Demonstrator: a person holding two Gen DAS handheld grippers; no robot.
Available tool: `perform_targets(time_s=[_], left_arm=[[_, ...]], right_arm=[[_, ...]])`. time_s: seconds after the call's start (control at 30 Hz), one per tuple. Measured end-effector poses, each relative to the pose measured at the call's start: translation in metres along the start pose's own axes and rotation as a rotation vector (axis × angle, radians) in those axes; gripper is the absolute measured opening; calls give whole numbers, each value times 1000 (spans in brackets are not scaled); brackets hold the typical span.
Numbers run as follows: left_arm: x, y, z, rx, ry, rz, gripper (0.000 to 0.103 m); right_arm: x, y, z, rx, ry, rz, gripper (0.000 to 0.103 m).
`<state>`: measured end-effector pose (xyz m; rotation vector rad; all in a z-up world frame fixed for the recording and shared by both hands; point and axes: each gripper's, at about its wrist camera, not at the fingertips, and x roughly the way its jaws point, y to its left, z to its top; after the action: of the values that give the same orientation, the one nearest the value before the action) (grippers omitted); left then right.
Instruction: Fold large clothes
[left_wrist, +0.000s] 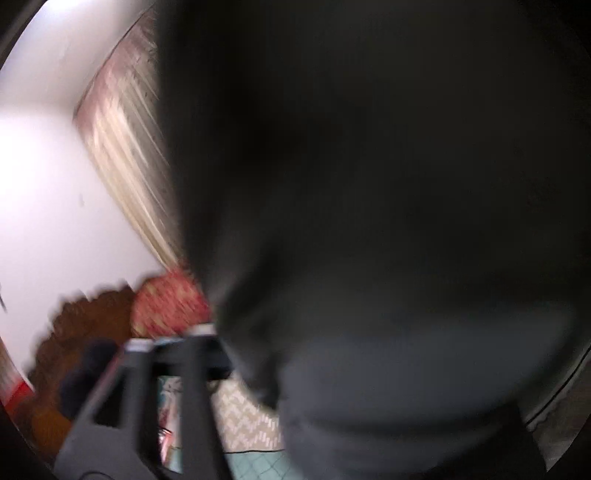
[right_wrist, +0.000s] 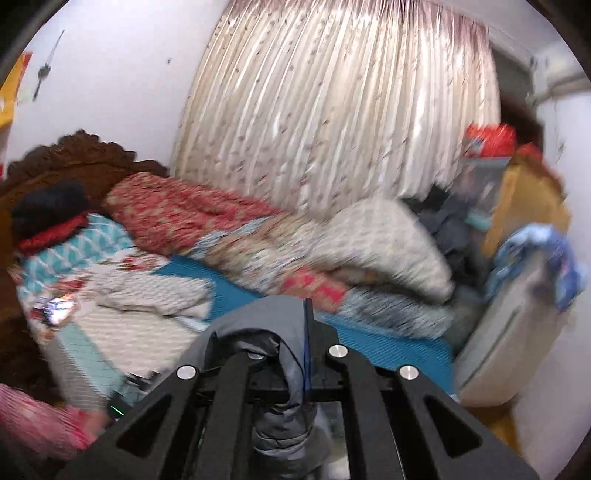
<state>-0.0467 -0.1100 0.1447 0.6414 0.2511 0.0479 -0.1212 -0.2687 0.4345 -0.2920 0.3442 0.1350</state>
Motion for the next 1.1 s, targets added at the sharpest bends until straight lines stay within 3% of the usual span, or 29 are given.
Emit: perform_targets(time_s=[0.1,0.17,0.27,0.37,0.53,0.67,0.8,0.9,1.1], left_arm=[[-19,88,41,-211,-17,-73,10],[-41,147,73,-325,-68,-149,10],[-79,217,121,-430,-182,-233,9],[-122,263,169,-434,-311,-236,9],[-193,313,218,-401,-503,-185,9],[-227,339,242,-381,-558,-158,9],[-235,361,266,-356,-506,-179,10],[-201,359,264,-320,-391,-240,10],[-82,315,227,-268,-90,-363,10]], right_arm=[[-2,-23,2,5,5,-85,72],[-1,-36,-2,2,-5,-148,72],[-6,-59,-9,83,-29,-152,72],[-34,-78,1,131,-125,-163,72],[-93,-91,48,108,-260,-187,72],[-138,-101,96,85,-349,-206,72],[-152,-102,135,34,-380,-236,72],[-130,-101,147,15,-324,-223,72],[-2,-101,103,19,-88,-159,72]])
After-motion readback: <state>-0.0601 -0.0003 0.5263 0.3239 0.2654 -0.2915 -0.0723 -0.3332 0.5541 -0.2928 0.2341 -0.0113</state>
